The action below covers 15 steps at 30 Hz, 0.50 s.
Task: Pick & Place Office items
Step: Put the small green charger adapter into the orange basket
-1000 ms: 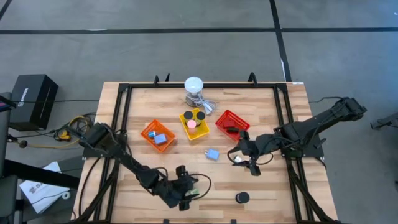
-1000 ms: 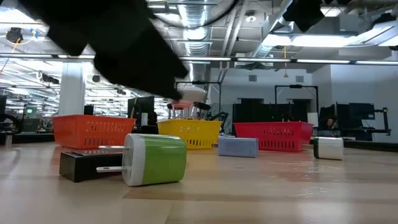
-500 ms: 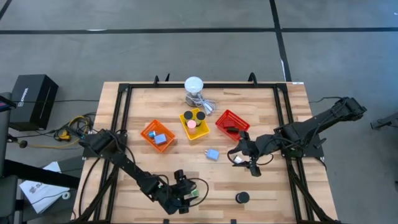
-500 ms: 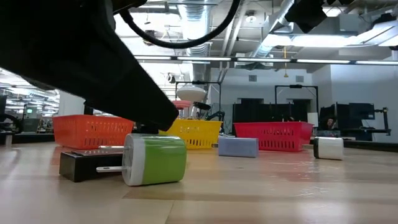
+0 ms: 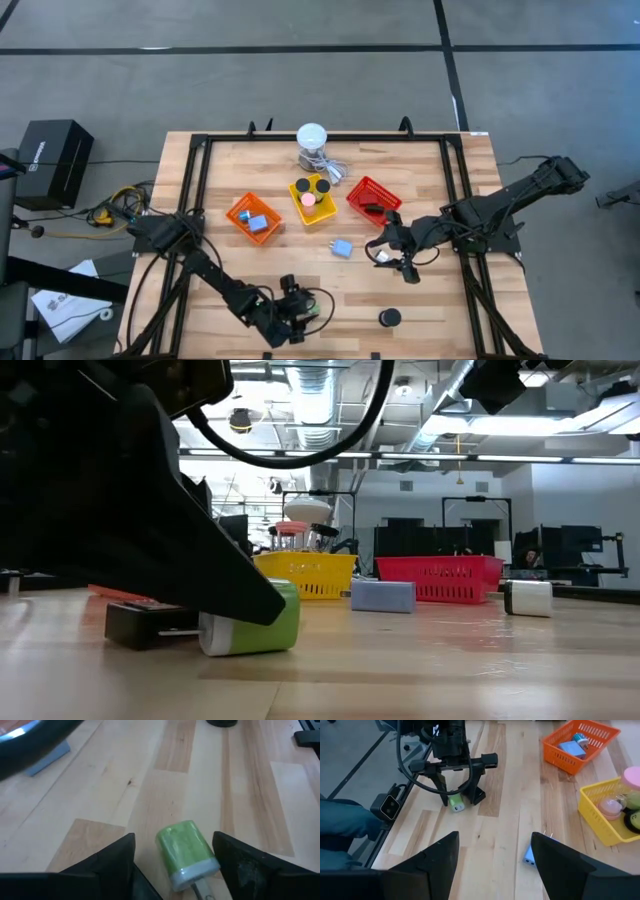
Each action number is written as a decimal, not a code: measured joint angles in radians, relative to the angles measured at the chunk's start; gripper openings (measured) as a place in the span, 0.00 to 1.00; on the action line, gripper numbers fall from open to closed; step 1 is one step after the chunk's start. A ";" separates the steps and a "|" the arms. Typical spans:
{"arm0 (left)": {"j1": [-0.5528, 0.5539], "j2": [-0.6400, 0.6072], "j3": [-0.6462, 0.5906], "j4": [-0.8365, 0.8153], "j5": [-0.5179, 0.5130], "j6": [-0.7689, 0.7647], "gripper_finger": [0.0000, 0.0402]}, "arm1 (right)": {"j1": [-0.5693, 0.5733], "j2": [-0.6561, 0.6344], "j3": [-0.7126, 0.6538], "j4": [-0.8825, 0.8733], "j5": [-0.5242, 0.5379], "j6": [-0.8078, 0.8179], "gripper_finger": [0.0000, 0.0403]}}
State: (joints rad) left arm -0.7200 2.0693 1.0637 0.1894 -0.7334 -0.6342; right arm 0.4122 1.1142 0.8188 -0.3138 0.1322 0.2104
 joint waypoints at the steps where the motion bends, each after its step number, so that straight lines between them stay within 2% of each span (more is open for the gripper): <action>1: 0.000 0.000 0.000 0.000 0.000 0.000 0.62 | 0.000 0.000 0.000 0.000 0.000 0.000 0.59; 15: 0.001 -0.013 -0.002 0.000 0.007 0.000 0.33 | 0.000 0.000 0.000 0.000 0.000 0.000 0.59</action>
State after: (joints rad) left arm -0.7193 2.0565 1.0618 0.1894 -0.7261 -0.6344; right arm 0.4122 1.1145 0.8188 -0.3134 0.1318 0.2106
